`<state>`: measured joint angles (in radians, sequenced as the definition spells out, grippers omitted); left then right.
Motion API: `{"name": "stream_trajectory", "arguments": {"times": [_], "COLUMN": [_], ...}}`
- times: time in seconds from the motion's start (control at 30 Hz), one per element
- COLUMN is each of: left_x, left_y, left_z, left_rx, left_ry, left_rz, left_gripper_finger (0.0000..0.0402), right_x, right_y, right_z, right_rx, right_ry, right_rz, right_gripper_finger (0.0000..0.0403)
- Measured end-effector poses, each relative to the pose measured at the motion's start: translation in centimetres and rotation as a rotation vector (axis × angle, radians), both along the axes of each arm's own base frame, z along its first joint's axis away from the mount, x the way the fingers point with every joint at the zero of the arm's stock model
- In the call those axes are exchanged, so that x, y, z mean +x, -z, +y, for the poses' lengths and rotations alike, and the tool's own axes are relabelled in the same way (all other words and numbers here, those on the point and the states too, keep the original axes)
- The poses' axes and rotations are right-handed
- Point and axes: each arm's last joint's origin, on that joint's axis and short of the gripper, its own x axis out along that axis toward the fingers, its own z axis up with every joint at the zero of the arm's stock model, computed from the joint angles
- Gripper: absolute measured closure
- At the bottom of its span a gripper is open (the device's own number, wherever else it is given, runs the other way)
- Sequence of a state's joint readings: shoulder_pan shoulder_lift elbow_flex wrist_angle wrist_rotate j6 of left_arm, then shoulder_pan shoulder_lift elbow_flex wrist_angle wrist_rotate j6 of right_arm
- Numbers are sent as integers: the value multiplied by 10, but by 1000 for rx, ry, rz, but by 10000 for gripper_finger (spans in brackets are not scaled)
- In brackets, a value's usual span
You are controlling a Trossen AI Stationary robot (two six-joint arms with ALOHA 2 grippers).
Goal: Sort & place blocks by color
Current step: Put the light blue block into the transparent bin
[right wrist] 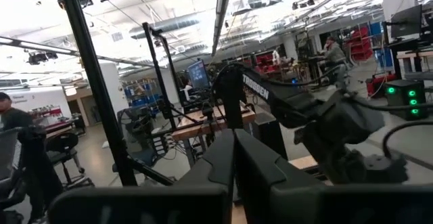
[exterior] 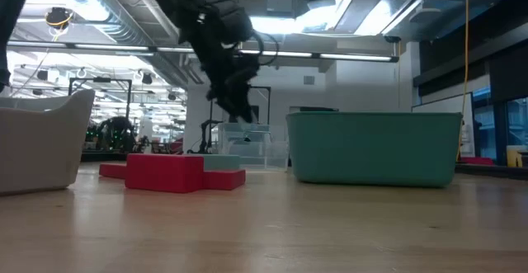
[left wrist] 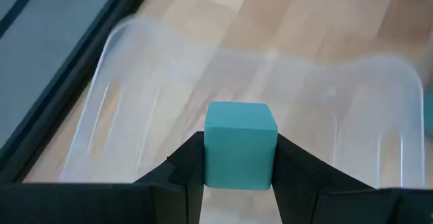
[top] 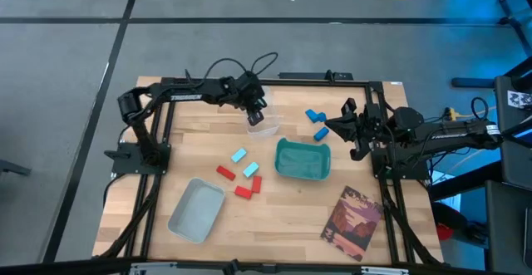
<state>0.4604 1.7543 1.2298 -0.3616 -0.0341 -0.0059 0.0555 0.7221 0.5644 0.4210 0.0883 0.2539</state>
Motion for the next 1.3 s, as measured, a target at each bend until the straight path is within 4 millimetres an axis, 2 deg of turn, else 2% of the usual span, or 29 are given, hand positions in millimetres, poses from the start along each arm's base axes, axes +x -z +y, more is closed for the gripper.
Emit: {"name": "stream_trajectory", "arguments": {"times": [0.1, 0.2, 0.47, 0.8, 1.07, 1.17, 1.3], "left_x": [14, 20, 16, 13, 11, 10, 13], "left_y": [5, 12, 17, 18, 21, 26, 45], "left_z": [2, 6, 11, 12, 10, 10, 11], "left_rx": [-10, -30, -45, -56, -74, -92, -141], "left_ry": [20, 17, 3, -1, -3, -6, -26], "left_rz": [27, 64, 107, 130, 161, 191, 229], "left_gripper_finger": [278, 278, 278, 278, 278, 278, 278], "right_x": [3, 5, 6, 5, 5, 5, 5], "right_y": [2, 3, 4, 4, 4, 4, 4], "right_z": [0, 0, -1, -6, -6, -6, -6], "right_rx": [1, 1, 13, 62, 66, 66, 65], "right_ry": [-1, -2, 43, 210, 215, 215, 215], "right_rz": [12, 22, 23, 23, 22, 23, 28], "right_gripper_finger": [385, 385, 385, 385, 385, 385, 385]}}
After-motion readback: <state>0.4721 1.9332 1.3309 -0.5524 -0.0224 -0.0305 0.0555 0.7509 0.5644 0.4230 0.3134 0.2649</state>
